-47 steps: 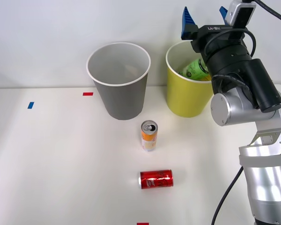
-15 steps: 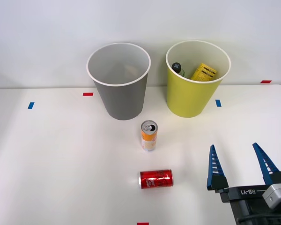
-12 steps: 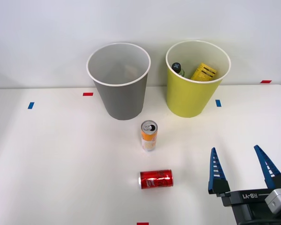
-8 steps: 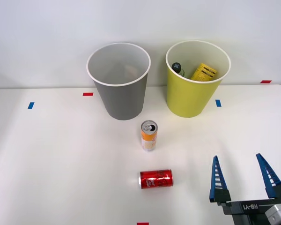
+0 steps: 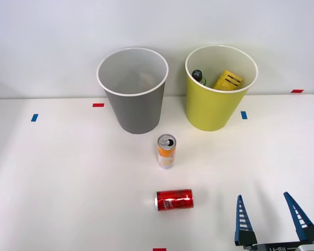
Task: Put cans in the gray bin, plastic bottles in the light green bin
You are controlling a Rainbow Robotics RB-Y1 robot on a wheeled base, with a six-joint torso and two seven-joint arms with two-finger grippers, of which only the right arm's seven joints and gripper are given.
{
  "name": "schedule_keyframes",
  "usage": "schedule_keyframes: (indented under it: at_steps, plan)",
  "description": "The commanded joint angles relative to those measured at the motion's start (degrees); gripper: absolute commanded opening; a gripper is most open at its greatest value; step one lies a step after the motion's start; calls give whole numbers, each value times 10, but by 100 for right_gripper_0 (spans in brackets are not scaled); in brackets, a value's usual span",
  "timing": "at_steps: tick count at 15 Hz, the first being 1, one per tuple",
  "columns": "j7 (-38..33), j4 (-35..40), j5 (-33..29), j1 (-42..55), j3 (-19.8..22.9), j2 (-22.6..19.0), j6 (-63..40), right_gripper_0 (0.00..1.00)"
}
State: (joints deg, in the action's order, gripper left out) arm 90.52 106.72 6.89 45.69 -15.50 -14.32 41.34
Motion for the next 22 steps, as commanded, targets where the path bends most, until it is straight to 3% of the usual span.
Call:
schedule_keyframes:
  at_steps: [1, 4, 8, 11, 22]
  plan:
    - [0, -37, -3, -14, -1, 2, 8, 100]
    - [-13, -51, -13, -26, 0, 11, 9, 100]
    - [-132, -51, -81, -13, 14, 22, 8, 100]
    - [-179, -51, -114, 9, 21, 27, 18, 100]
    - [-168, -51, -139, 92, 11, 33, 64, 100]
